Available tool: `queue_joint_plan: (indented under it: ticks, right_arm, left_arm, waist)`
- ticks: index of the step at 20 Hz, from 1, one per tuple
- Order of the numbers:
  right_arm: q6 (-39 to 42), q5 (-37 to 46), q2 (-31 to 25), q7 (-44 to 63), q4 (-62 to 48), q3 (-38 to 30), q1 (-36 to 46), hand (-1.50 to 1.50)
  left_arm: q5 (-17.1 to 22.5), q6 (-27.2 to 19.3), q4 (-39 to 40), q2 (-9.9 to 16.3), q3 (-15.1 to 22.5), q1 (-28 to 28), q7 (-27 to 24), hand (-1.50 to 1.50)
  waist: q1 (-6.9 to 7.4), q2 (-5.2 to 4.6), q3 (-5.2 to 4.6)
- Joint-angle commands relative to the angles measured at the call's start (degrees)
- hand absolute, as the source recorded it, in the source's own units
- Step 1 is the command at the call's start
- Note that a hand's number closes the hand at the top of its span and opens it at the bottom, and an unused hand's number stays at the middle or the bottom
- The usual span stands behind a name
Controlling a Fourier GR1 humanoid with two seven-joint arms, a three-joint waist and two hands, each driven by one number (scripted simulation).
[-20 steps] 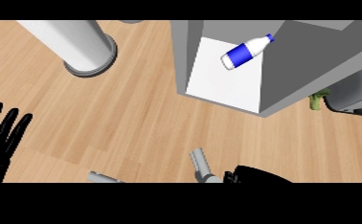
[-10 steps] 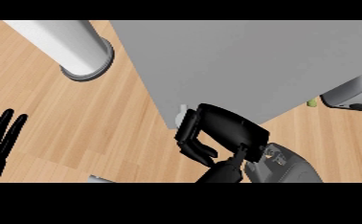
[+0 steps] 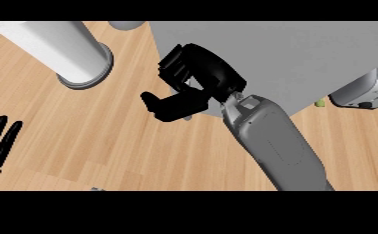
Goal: Pick up the bottled water, place it into the cabinet and close the cabinet
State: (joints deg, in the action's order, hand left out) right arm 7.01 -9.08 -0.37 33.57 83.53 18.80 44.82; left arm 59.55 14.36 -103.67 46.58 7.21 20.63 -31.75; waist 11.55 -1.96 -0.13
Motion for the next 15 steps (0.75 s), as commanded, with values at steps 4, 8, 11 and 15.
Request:
queue_joint_plan:
  ticks: [4, 8, 11, 15]
  right_arm:
    - [-10.61, 1.53, 0.37, -6.35, -12.72, -4.84, 10.85, 1.5]
    - [-15.59, -1.23, 0.37, -7.23, -15.21, -6.34, 12.27, -1.5]
    - [-19.05, -5.47, 0.37, -8.36, -17.0, -5.98, 13.84, -1.5]
    - [-20.71, -9.13, 0.04, -10.57, -21.64, -3.79, 17.69, -1.5]
  left_arm:
    - [0.57, 2.68, 0.95, -0.58, -1.03, 1.6, -1.48, -1.5]
    - [0.12, 1.44, 0.23, -0.67, -0.89, 1.94, -1.1, -1.5]
    - [0.95, 1.62, -0.24, -0.28, -2.05, 2.56, -1.26, -1.5]
    - [0.83, 1.17, -0.66, -0.81, -1.88, 2.86, -1.34, -1.5]
  waist:
    - [-0.21, -0.17, -0.15]
    - [-1.41, -0.3, -0.03]
    - [-1.44, -0.05, 0.04]
    - [-2.28, -0.29, 0.01]
